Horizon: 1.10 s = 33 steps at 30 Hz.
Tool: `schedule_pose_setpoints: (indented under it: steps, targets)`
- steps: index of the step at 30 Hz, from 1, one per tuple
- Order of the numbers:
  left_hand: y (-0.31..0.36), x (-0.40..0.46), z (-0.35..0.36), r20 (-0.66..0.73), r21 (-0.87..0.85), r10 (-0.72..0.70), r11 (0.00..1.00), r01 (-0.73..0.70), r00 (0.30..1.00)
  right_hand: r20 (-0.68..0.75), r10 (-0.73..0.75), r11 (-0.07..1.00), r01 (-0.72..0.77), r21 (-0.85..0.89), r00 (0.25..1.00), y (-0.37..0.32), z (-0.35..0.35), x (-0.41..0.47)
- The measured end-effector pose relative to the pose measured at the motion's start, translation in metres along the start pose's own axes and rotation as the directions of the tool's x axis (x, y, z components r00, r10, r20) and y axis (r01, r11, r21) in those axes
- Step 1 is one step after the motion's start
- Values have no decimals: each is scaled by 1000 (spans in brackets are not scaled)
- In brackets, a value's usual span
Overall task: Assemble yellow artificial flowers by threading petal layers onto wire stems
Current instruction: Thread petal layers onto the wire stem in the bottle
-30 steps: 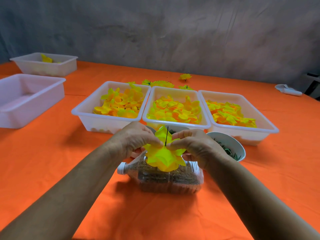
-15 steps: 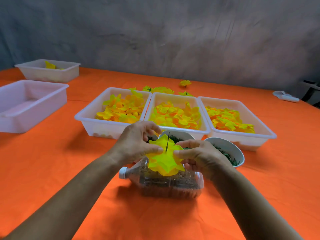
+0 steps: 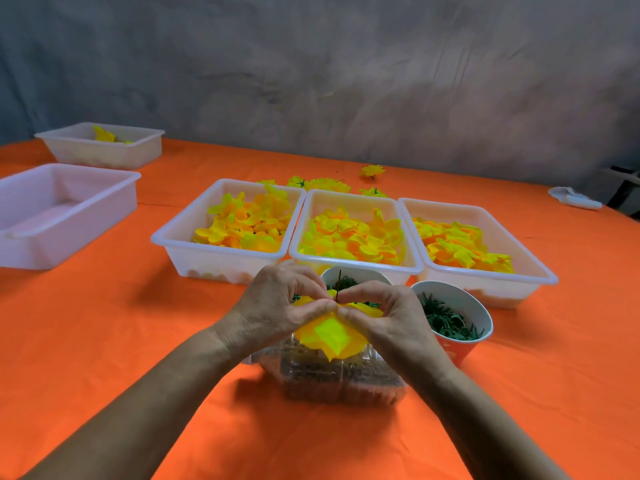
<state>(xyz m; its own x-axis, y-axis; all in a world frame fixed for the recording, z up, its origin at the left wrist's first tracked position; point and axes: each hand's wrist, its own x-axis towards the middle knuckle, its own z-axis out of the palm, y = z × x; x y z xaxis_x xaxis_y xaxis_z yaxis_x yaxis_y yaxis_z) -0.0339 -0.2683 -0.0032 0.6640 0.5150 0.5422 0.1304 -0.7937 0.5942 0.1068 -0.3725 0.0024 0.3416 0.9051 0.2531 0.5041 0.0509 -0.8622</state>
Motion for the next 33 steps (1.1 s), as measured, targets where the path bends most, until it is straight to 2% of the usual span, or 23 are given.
schedule_pose_setpoints:
  steps: [4, 13, 15, 19, 20, 22, 24, 26, 29, 31, 33]
  targets:
    - [-5, 0, 1, 16, -21, 30, 999, -29, 999, 15, 46, 992, -47, 116, 999, 6, -3, 1]
    - [-11, -4, 7, -35, -97, 55, 994, -59, 998, -69, -69, 965, 84, 250, 995, 24, 7, 0]
    - [-10, -3, 6, -24, -90, 25, 996, -27, 999, -77, -69, 964, 87, 253, 995, 24, 8, -1]
    - [-5, 0, 6, 59, -187, -131, 972, 140, 990, 45, -13, 952, -1, 307, 999, 18, -7, -1]
    - [-3, 1, 5, 81, -190, -144, 969, 157, 986, 22, 5, 949, -12, 315, 1000, 17, -15, 1]
    - [-2, 4, 3, 120, -188, -153, 967, 174, 981, -143, 53, 956, -9, 292, 988, 23, -40, 6]
    - [0, 5, 2, 140, -198, -180, 958, 206, 974, -298, 118, 989, -83, 126, 947, 37, -68, 13]
    - [1, 7, 1, 155, -201, -196, 953, 226, 968, -338, 185, 949, -256, -181, 923, 54, -92, 20]
    - [2, 7, 2, 167, -210, -220, 945, 253, 961, -274, 299, 773, -400, -492, 914, 73, -109, 30]
    - [1, 6, 2, 163, -214, -234, 940, 266, 958, -203, 349, 685, -397, -611, 915, 79, -108, 37]
    - [1, 6, 2, 166, -217, -241, 937, 274, 956, -109, 374, 611, -333, -718, 921, 81, -102, 43]
